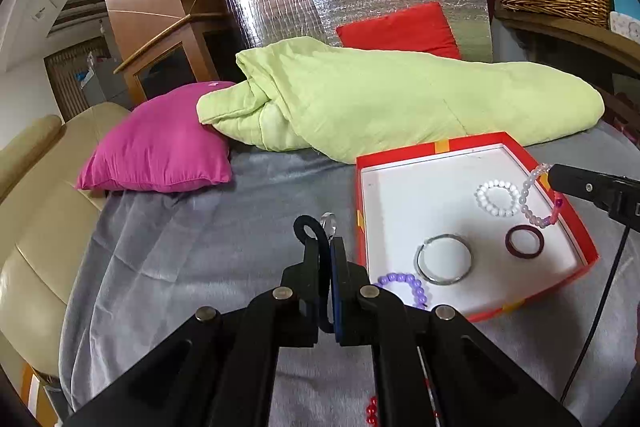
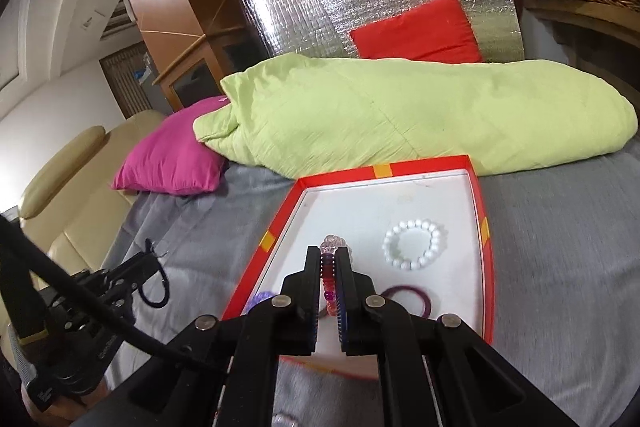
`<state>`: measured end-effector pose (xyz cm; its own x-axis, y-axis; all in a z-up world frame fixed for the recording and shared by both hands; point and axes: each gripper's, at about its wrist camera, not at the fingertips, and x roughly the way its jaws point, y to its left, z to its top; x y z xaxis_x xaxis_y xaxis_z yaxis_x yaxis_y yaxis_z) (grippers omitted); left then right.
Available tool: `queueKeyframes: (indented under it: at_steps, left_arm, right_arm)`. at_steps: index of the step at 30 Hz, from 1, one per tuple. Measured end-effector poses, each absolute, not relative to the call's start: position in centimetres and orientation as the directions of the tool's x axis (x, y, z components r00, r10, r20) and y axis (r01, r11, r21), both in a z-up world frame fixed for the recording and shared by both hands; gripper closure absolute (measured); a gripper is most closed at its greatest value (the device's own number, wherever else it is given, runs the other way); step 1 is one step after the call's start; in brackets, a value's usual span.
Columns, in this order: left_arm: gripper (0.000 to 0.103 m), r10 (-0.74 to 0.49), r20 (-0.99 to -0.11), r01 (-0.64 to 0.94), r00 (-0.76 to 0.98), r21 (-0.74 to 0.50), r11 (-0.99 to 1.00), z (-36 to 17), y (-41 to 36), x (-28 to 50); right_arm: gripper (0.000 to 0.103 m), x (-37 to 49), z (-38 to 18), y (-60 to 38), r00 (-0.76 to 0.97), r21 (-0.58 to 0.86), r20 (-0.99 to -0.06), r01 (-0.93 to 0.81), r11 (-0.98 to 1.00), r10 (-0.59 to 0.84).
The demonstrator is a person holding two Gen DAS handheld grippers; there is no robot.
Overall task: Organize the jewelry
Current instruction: 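Carry the hair tie and pink-white bracelet over the red tray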
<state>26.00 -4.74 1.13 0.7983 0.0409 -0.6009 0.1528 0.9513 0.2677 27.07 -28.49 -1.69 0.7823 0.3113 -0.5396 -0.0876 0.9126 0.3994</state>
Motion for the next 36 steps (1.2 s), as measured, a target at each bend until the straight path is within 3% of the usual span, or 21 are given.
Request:
queueKeyframes:
  at_steps: [21,36]
  left_arm:
    - [0.097,0.066,-0.581,0.154,0.811,0.322,0.934,1.0,-7.0,30.5]
    - [0.097,0.02,-0.637,0.198,0.771,0.27,0.942,-1.7,-7.9,35.1]
  right_arm:
    - [0.096,32.5,-3.0,-29.4,0.776,0.425,-0.541,-0.08,0.902,0.324]
    - [0.095,36.2,-4.4,-29.3,0.754,0.452,-0.559,-0.073,0.889,0.346]
